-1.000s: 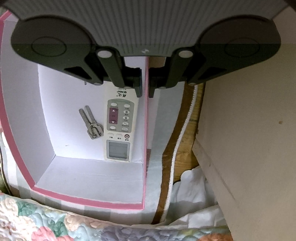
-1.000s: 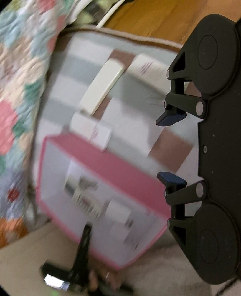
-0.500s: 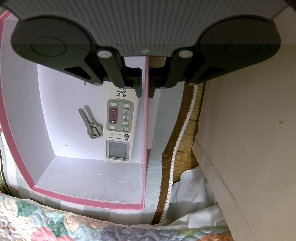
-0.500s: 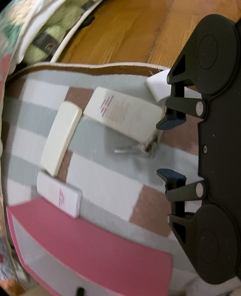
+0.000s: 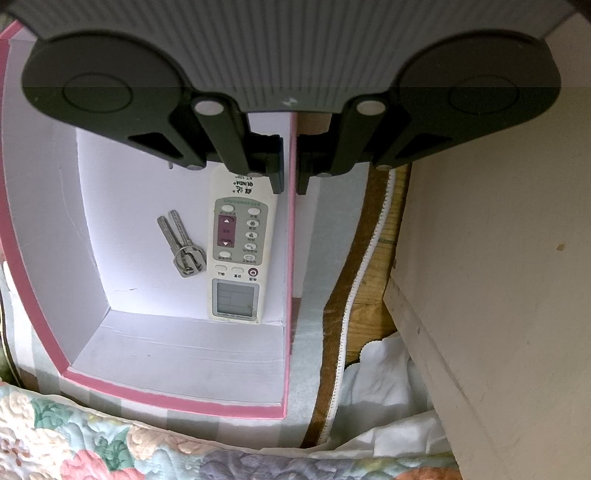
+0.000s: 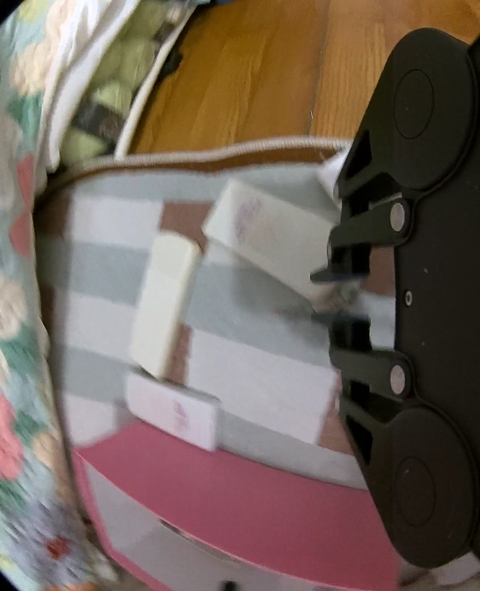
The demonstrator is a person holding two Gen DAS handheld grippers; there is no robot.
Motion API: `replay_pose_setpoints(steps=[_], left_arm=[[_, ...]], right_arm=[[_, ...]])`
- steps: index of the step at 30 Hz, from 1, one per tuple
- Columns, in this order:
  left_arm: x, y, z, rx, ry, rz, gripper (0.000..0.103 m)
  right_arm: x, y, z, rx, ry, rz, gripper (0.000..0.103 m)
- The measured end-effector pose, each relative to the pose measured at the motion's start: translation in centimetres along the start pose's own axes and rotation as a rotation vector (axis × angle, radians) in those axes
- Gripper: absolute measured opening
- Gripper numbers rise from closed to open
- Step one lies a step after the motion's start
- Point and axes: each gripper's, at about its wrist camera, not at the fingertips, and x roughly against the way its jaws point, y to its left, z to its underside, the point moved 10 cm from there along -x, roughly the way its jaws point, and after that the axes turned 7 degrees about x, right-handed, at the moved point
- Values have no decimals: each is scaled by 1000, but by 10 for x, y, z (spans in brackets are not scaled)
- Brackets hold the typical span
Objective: Organize rigid objects
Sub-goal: 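Move the right gripper to the white printed box and grasp it, then carry the white printed box into the pink box and lower it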
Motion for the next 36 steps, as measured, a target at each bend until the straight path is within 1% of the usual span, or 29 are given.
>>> replay_pose_setpoints(steps=[1, 2, 4, 6, 7, 8, 9, 10, 11, 13, 15, 16, 17, 19, 21, 24, 30, 36], left_arm=[[0, 0, 0, -2, -1, -1, 5], [0, 0, 0, -2, 0, 2, 5], [0, 1, 0, 10, 1, 13, 5], [2, 1, 0, -1, -7, 12, 2], [4, 0, -1, -5, -16, 21, 2], [6, 0, -1, -2, -24, 20, 2], [8, 1, -2, -1, -30, 23, 2], [9, 1, -3, -2, -37, 24, 2], [10, 1, -3, -1, -39, 23, 2], [9, 0, -3, -5, -38, 13, 2], [7, 0, -2, -15, -33, -1, 2], [5, 0, -1, -16, -27, -6, 2], [4, 0, 0, -14, -22, -6, 2], [2, 1, 1, 1, -2, -1, 2], [1, 2, 1, 6, 3, 1, 2], [3, 2, 0, 11, -9, 0, 2], [4, 2, 0, 23, -8, -1, 2], [5, 3, 0, 24, -6, 9, 2]], right_arm=[[-1, -9, -5, -29, 7, 22, 52], [-5, -19, -9, -66, 26, 32, 60], [-18, -32, -9, -139, 85, 30, 64], [-38, -37, -4, -182, 181, 37, 65], [-42, -38, -5, -203, 178, 41, 70], [-44, -36, -8, -212, 169, 28, 71], [-48, -33, -11, -208, 172, 17, 71], [-52, -32, -15, -205, 175, 25, 71], [-57, -31, -17, -203, 188, 42, 74], [-69, -30, -16, -167, 228, 79, 73], [-70, -32, -19, -166, 209, 79, 74], [-69, -33, -20, -172, 210, 72, 71], [-67, -34, -20, -175, 208, 72, 64], [-64, -33, -17, -134, 228, 78, 63], [-58, -31, -15, -109, 221, 103, 63], [-44, -23, -21, -97, 159, 82, 63], [-3, 3, -42, -64, 41, 15, 61], [27, 29, -61, -32, -33, -15, 61]])
